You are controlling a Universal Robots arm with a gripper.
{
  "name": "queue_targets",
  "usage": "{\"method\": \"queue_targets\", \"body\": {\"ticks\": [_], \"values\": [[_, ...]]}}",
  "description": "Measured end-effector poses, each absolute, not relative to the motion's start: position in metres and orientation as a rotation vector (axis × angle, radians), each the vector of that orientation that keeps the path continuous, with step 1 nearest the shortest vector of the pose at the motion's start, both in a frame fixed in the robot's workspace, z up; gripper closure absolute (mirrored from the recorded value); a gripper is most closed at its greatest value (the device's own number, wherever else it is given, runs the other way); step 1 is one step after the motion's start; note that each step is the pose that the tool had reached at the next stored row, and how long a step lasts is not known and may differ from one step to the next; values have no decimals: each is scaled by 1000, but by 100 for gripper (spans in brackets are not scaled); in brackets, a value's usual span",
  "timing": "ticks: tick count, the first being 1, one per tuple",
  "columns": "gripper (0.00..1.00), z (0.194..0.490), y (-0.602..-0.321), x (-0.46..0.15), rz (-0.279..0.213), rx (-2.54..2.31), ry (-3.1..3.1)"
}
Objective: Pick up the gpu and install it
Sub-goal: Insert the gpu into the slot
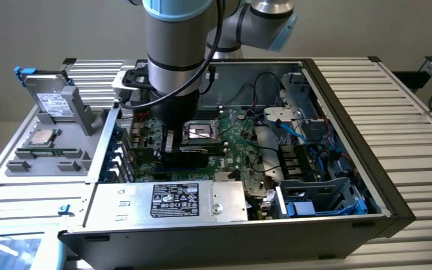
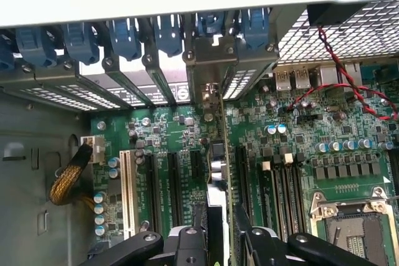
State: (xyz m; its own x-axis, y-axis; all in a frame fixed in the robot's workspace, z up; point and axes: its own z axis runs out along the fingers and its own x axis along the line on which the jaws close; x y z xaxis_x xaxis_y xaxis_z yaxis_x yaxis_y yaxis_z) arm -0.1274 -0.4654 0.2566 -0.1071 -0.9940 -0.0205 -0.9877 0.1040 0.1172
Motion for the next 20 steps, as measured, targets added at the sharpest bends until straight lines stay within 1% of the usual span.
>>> {"method": "queue_targets", "body": {"ticks": [10,20], "values": [[72,256,-467,-127,-169,2057,-2287],[72,256,-470,-127,-171,2059,-2285]]}}
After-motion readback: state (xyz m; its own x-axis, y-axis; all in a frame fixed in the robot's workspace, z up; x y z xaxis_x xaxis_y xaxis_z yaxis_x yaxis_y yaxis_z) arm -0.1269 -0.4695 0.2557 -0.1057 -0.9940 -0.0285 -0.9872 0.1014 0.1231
